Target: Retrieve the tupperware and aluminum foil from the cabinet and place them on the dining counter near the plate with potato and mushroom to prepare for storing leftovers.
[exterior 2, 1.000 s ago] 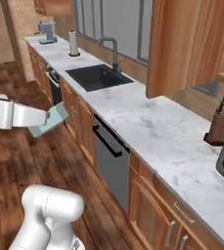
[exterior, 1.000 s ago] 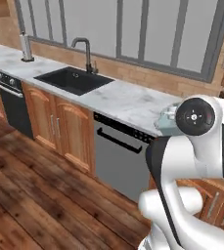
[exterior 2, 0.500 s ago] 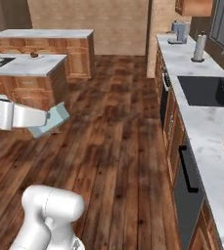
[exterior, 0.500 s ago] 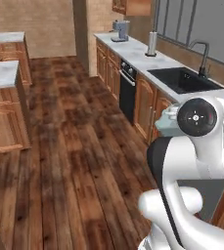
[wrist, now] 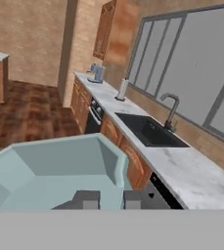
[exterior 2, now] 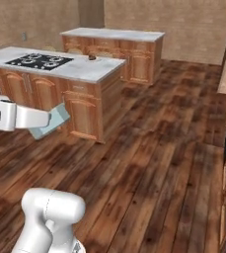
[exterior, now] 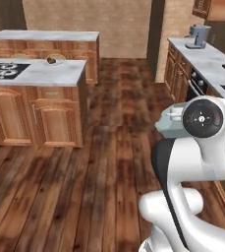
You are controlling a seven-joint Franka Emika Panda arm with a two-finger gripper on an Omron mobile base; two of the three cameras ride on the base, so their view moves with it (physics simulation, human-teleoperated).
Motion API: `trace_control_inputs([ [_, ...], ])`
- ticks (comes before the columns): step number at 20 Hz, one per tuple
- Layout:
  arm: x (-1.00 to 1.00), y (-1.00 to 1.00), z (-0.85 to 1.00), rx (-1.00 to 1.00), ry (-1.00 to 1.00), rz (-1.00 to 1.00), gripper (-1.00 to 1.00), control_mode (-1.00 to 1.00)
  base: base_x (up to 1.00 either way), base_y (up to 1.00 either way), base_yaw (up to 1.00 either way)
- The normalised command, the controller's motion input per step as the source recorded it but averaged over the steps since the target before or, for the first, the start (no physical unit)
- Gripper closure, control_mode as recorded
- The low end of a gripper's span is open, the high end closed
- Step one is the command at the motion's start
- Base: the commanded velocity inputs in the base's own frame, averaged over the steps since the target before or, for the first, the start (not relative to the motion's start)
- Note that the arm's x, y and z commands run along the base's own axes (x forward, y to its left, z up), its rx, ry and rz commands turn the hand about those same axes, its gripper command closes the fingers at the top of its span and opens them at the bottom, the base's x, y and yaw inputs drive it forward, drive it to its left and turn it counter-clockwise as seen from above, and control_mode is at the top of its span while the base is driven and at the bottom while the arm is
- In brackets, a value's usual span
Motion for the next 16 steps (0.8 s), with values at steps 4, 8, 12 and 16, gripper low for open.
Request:
trace_control_inputs([
  [4, 0.0, 0.0, 0.0, 0.0, 0.0, 0.0, 1.0, 1.0, 1.0, 0.01, 0.08],
  [8, 0.0, 0.0, 0.0, 0.0, 0.0, 0.0, 1.0, 1.0, 1.0, 0.03, 0.07],
  [12, 0.0, 0.0, 0.0, 0.0, 0.0, 0.0, 1.0, 1.0, 1.0, 0.06, 0.16],
  [16, 0.0, 0.0, 0.0, 0.0, 0.0, 0.0, 1.0, 1.0, 1.0, 0.0, 0.29],
])
